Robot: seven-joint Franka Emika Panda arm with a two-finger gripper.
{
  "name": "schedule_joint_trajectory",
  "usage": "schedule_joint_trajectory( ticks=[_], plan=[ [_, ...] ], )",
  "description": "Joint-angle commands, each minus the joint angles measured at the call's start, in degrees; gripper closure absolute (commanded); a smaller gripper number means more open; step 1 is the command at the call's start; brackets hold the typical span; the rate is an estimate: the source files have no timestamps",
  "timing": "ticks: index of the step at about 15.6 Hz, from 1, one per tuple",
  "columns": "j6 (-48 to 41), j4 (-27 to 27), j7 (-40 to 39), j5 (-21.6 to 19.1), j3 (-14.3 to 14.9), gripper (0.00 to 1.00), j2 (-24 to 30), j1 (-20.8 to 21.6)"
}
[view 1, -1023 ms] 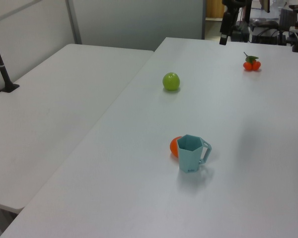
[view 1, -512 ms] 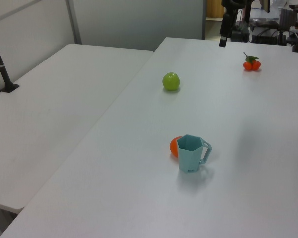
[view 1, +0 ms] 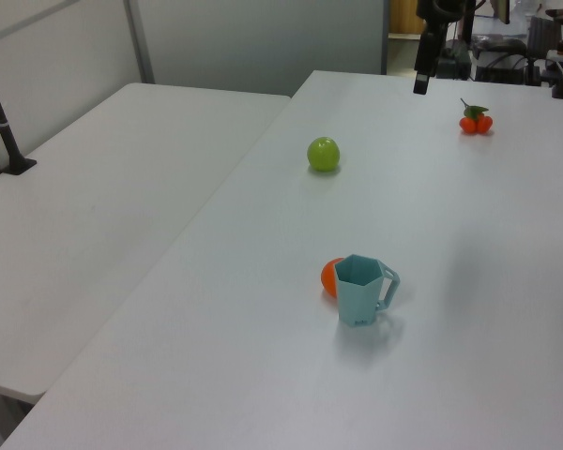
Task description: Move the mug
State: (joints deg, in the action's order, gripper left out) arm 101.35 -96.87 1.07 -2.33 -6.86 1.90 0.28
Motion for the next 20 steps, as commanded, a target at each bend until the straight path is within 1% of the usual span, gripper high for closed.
schedule_joint_trajectory(
  ticks=[1,4,6,9,10,14,17,20],
  plan=[
    [-0.5,-1.0,-4.9,-1.2,0.6,0.00,-0.1,1.1],
    [-1.5,-1.0,-12.2,-1.3,0.3,0.00,-0.1,1.2],
    [-2.5,-1.2,-15.6,-1.3,-1.7,0.00,-0.2,1.1],
    [-3.3,-2.1,-22.8,-1.2,-4.1,0.00,-0.1,0.9],
    [-3.4,-2.4,-23.6,-1.2,-5.0,0.00,-0.1,0.7],
    [-5.1,-2.9,-21.5,-1.2,-8.2,0.00,0.2,0.8],
    [-3.0,-5.2,-18.3,-1.2,-10.9,0.00,0.1,1.1],
    [1.5,-9.0,-15.2,-1.2,-13.3,0.00,0.4,1.3]
  ],
)
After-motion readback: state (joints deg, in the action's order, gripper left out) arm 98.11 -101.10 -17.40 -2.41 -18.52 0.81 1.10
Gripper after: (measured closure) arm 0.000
